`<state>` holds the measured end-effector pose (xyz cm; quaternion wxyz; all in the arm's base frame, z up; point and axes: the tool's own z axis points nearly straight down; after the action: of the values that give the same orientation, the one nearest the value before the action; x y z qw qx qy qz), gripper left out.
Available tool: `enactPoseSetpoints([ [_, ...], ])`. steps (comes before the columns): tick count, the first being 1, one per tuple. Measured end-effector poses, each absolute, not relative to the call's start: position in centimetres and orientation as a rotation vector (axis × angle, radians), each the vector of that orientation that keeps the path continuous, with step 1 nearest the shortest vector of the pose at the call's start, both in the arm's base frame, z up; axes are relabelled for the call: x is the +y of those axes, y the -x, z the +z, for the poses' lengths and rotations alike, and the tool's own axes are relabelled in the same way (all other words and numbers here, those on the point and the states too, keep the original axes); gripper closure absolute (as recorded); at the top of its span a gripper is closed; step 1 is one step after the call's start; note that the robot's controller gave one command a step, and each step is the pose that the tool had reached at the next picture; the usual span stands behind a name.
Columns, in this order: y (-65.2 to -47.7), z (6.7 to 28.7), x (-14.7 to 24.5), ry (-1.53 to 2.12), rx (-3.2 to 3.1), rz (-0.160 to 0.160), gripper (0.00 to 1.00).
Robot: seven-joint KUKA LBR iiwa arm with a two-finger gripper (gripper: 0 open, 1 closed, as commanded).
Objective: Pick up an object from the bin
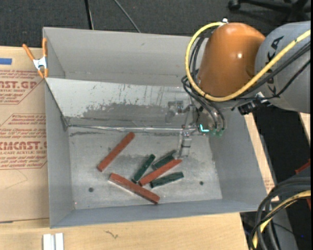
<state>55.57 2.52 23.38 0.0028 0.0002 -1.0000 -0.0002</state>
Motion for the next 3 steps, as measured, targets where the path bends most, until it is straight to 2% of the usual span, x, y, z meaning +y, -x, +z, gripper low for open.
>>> enactPoseSetpoints([
  [1, -55.4, 11.6, 2.8, -0.033, -3.135, 0.0, 0.0],
  [2, -51.9, 6.9, 5.6, -0.674, -3.07, -0.002, 0.0],
  [3, -51.9, 6.9, 5.5, -0.67, -3.07, -0.002, 1.0],
])
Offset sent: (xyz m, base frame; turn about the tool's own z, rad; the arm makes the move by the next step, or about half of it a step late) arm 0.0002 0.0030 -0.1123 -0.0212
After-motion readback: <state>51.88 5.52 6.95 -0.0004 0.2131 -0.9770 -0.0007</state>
